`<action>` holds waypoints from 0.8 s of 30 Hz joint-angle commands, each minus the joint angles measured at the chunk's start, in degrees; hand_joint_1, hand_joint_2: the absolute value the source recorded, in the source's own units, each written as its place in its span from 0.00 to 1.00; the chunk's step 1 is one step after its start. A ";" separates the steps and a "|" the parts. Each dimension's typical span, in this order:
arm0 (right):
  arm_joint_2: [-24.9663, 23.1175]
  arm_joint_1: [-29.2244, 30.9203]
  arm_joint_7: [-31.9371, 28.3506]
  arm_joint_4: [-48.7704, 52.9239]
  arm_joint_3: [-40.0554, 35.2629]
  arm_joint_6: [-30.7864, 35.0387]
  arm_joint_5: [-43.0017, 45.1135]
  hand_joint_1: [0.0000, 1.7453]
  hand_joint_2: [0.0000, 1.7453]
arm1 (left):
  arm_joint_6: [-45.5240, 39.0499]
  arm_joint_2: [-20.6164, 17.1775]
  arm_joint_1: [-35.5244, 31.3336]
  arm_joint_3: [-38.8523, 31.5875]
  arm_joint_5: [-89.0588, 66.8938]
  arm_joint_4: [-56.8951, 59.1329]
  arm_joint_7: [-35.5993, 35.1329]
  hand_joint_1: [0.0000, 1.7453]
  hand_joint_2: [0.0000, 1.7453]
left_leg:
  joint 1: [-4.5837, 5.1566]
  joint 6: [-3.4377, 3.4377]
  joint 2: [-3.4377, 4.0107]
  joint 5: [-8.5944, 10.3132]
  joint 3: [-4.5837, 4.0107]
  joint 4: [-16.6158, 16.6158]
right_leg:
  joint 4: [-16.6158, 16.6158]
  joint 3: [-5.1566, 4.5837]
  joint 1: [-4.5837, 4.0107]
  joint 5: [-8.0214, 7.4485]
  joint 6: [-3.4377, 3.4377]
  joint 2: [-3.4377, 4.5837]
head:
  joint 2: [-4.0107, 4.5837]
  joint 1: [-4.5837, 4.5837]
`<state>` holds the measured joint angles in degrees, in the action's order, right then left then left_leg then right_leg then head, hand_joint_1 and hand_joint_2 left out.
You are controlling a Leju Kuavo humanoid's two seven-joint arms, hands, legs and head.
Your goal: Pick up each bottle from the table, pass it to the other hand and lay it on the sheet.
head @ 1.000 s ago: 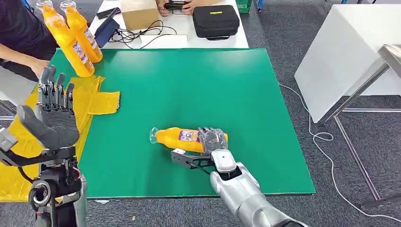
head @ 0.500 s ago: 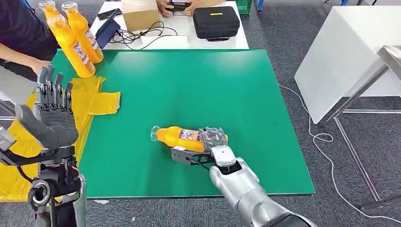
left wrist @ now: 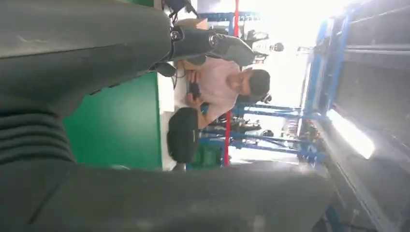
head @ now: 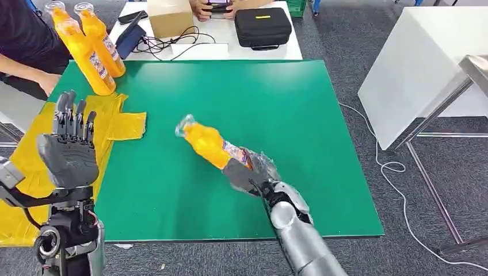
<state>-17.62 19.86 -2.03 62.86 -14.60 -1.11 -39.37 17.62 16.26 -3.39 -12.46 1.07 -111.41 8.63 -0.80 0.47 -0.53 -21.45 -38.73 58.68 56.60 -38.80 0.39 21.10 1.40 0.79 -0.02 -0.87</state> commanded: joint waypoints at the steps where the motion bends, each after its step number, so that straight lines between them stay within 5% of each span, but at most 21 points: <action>1: 3.30 0.99 1.29 19.39 -7.68 3.14 8.35 1.00 1.00 | -1.31 -1.90 -2.76 6.83 2.62 7.55 -0.46 0.00 1.00 | 0.01 0.01 -0.12 -0.06 0.09 0.01 | 0.06 0.11 -0.01 0.13 -0.03 -0.22 | 0.00 0.02; 11: 1.49 4.59 0.79 14.17 -11.57 5.96 9.28 1.00 1.00 | -3.71 -4.84 -3.75 11.48 4.93 10.26 0.70 0.00 1.00 | 0.02 -0.02 0.14 -0.05 0.05 -0.04 | 0.02 0.02 0.01 0.06 -0.04 0.06 | 0.00 0.02; 16: -2.38 10.71 4.76 2.19 -18.50 10.44 3.99 1.00 1.00 | -5.43 -8.94 -6.15 16.19 9.95 13.69 1.05 0.00 1.00 | 0.05 -0.03 0.25 -0.09 0.18 -0.05 | 0.06 0.10 0.03 0.09 -0.07 0.16 | 0.00 0.02; 24: -2.38 19.83 12.32 -8.78 -32.70 18.65 11.09 1.00 1.00 | -5.71 -5.73 -8.35 19.05 11.37 13.16 -2.05 0.00 1.00 | -0.03 0.01 0.19 -0.05 0.17 -0.03 | 0.04 0.13 -0.06 0.09 -0.06 0.08 | 0.00 0.02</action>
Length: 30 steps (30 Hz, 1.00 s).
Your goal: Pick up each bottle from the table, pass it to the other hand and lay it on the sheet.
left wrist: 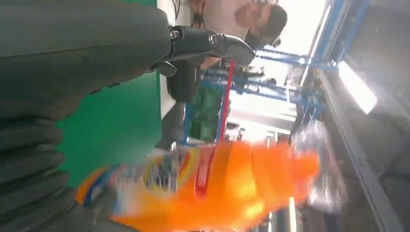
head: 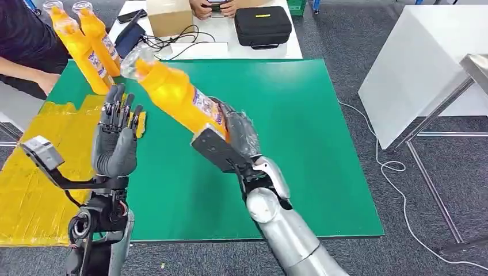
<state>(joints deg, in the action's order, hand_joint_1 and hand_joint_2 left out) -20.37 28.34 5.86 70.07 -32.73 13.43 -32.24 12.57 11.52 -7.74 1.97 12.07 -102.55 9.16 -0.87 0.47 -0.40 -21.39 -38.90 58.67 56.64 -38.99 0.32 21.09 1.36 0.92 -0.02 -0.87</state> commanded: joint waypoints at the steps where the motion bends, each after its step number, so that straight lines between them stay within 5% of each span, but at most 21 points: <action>1: 0.37 12.42 5.34 -16.98 -16.63 3.79 5.14 1.00 1.00 | -0.95 -0.70 -3.83 4.59 0.04 3.45 -2.91 0.00 1.00 | 0.05 0.04 0.10 -0.14 0.44 -0.02 | 0.01 0.40 0.01 0.13 -0.02 -0.02 | 0.00 0.02; 15: 0.37 19.88 13.46 -12.73 -43.84 8.44 20.26 1.00 1.00 | -3.86 -0.10 -0.69 2.82 -3.36 -5.07 -5.27 0.00 1.00 | 0.02 0.02 0.10 -0.08 0.05 0.01 | 0.03 0.05 0.00 0.06 -0.02 0.02 | 0.00 0.02; 21: 0.37 19.85 13.37 -13.05 -43.83 8.51 20.25 1.00 1.00 | -3.89 -0.18 -0.64 2.83 -3.35 -4.52 -5.19 0.00 1.00 | 0.05 0.04 -0.03 -0.21 0.37 0.02 | 0.08 0.37 0.00 0.25 -0.04 -0.15 | 0.00 0.02; 30: 0.37 16.56 10.90 -8.06 -47.67 3.02 0.60 1.00 1.00 | -5.96 -2.12 2.39 -0.58 -3.65 -7.67 -3.94 0.00 1.00 | 0.01 0.00 0.07 -0.19 0.32 -0.06 | -0.01 0.31 -0.02 0.19 -0.06 -0.03 | 0.00 -0.02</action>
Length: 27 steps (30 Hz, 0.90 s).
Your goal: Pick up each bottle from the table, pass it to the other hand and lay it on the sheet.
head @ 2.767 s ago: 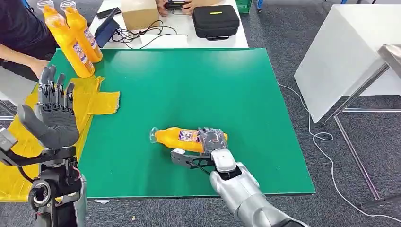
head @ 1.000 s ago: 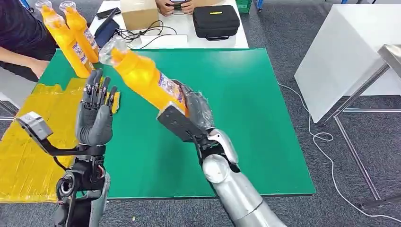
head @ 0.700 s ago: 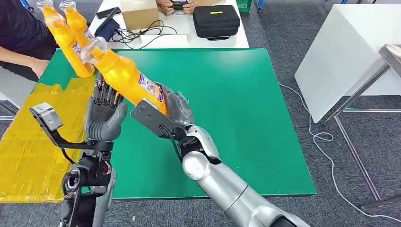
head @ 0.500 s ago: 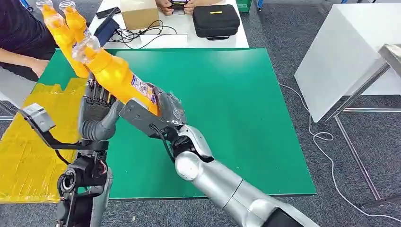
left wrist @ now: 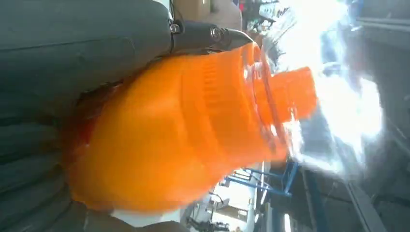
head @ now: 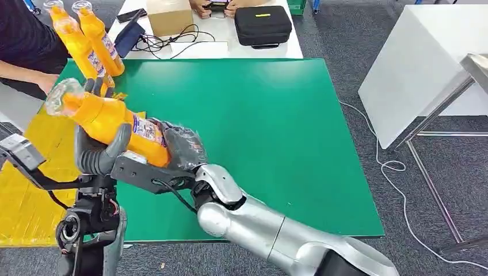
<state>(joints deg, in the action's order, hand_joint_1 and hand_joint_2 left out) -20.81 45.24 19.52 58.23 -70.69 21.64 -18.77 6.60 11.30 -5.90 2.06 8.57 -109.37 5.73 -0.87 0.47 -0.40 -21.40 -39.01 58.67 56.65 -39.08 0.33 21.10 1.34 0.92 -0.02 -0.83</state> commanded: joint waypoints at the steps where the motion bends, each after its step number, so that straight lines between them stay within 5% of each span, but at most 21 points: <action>1: 0.81 -0.29 -3.17 4.32 -9.88 -5.37 -13.98 1.00 1.00 | 0.16 -2.06 0.92 -0.95 -0.10 -1.04 -0.73 0.00 1.00 | 0.02 0.00 0.02 -0.16 0.41 -0.07 | -0.02 0.36 -0.01 0.18 -0.05 -0.08 | 0.00 0.00; 7: 0.81 -2.18 1.03 9.73 -7.81 -6.96 -17.59 1.00 1.00 | 1.56 -1.29 5.67 0.35 2.00 -3.68 -1.84 0.00 1.00 | 0.01 -0.03 0.06 -0.15 0.28 -0.05 | -0.02 0.24 -0.02 0.15 -0.04 -0.07 | 0.00 -0.04; 18: 0.81 -1.28 -3.89 5.58 -6.66 -7.01 -13.70 1.00 1.00 | -0.75 -2.40 5.23 2.09 3.26 -4.13 -1.12 0.00 1.00 | 0.00 -0.05 -0.03 -0.09 0.22 -0.07 | -0.04 0.19 -0.02 0.13 -0.06 -0.16 | 0.00 -0.04; 19: 0.81 -1.44 -4.20 5.24 -6.98 -7.08 -14.11 1.00 1.00 | -0.70 -2.27 5.33 1.99 4.10 -4.48 -0.28 0.99 1.00 | 0.03 -0.05 -0.05 -0.16 0.40 -0.08 | -0.02 0.37 0.00 0.22 -0.07 -0.22 | 0.00 -0.02; 27: 0.81 -2.48 -5.37 4.72 -7.43 -8.30 -13.89 1.00 1.00 | -2.18 -2.32 6.35 1.95 5.00 -6.70 1.71 1.00 1.00 | -0.01 -0.05 -0.01 -0.10 0.24 -0.08 | -0.07 0.21 -0.03 0.12 -0.05 -0.15 | 0.00 -0.02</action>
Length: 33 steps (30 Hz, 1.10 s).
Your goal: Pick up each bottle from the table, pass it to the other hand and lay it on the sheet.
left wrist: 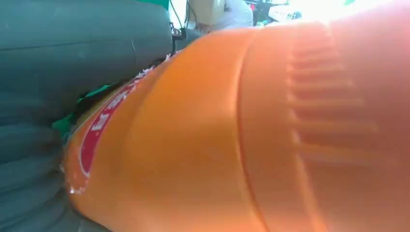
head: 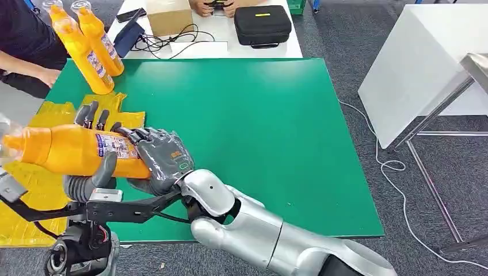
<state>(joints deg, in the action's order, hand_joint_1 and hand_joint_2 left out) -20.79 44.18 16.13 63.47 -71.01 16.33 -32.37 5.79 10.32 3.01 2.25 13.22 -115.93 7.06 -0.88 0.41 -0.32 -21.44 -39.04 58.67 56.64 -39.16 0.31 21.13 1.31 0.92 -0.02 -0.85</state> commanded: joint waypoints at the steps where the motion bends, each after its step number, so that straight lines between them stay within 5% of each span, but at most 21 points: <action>1: 0.79 -1.45 -1.87 -0.36 -7.21 -2.99 -0.34 1.00 1.00 | -1.40 -1.45 -2.27 1.75 0.37 -0.30 0.42 1.00 1.00 | 0.01 0.01 -0.08 -0.02 0.17 -0.08 | -0.06 0.19 0.00 0.06 -0.01 -0.13 | 0.00 -0.02; 7: 0.79 -3.56 -3.67 -3.76 -6.30 -2.28 -2.23 1.00 1.00 | -1.70 -0.95 0.94 0.53 1.12 -1.27 2.97 1.00 1.00 | 0.05 0.02 -0.08 -0.26 0.84 -0.16 | -0.07 0.82 0.00 0.33 -0.06 -0.23 | 0.00 0.00; 17: 0.79 -6.07 -6.72 -11.73 -3.13 1.79 -3.34 1.00 1.00 | -1.60 -0.60 3.71 -0.32 -0.59 -2.52 5.48 1.00 1.00 | 0.01 0.01 -0.08 -0.03 0.26 -0.13 | -0.11 0.27 0.00 0.11 -0.09 -0.14 | 0.00 -0.02; 18: 0.79 -7.35 -9.51 -13.57 -1.04 2.46 -1.99 0.45 1.00 | -1.76 -0.89 5.30 -0.81 -0.64 -3.12 6.43 1.00 1.00 | 0.02 0.01 -0.11 -0.09 0.52 -0.21 | -0.18 0.54 -0.01 0.18 -0.10 -0.19 | 0.00 0.00; 19: 0.79 -7.40 -10.24 -14.09 -0.63 2.43 -1.96 0.45 1.00 | -1.73 -1.00 5.72 -0.98 -0.60 -3.21 6.70 1.00 1.00 | 0.02 0.01 -0.11 -0.06 0.43 -0.19 | -0.16 0.44 -0.01 0.16 -0.10 -0.18 | 0.00 -0.02; 20: 0.79 -7.57 -10.27 -14.47 0.53 2.13 -1.53 0.00 1.00 | -1.42 -1.22 6.24 -1.15 -0.40 -3.13 7.07 1.00 1.00 | 0.03 0.01 -0.14 -0.13 0.62 -0.22 | -0.17 0.63 0.00 0.25 -0.10 -0.25 | 0.00 0.00; 21: 0.79 -8.77 -12.12 -14.19 4.61 2.00 -0.66 0.00 0.00 | -1.07 -1.42 7.53 -1.68 -0.03 -3.05 8.10 1.00 1.00 | 0.01 0.01 -0.16 -0.11 0.47 -0.14 | -0.11 0.50 -0.02 0.22 -0.09 -0.24 | 0.00 0.00; 27: 7.23 -18.91 -12.18 4.88 26.41 -1.52 -10.90 0.00 0.00 | 2.27 -1.74 9.32 -3.95 2.47 0.98 11.12 1.00 1.00 | 0.01 0.02 -0.31 -0.12 0.43 -0.11 | -0.09 0.50 -0.02 0.32 -0.14 -0.41 | 0.00 -0.02; 33: 8.74 -20.20 -12.95 7.32 29.29 -3.40 -11.65 0.00 0.00 | 2.90 -1.56 8.91 -3.92 2.47 2.20 11.51 1.00 1.00 | -0.01 0.01 -0.35 -0.09 0.31 -0.08 | -0.07 0.39 -0.03 0.30 -0.14 -0.42 | 0.00 0.00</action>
<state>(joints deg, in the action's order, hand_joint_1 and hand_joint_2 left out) -20.74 35.12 2.47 56.37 -64.27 16.46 -35.41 5.33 9.84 12.14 1.27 13.90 -118.14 16.55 -0.87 0.39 -0.40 -21.49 -39.04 58.67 56.62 -39.18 0.32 21.27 1.17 0.90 -0.02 -0.85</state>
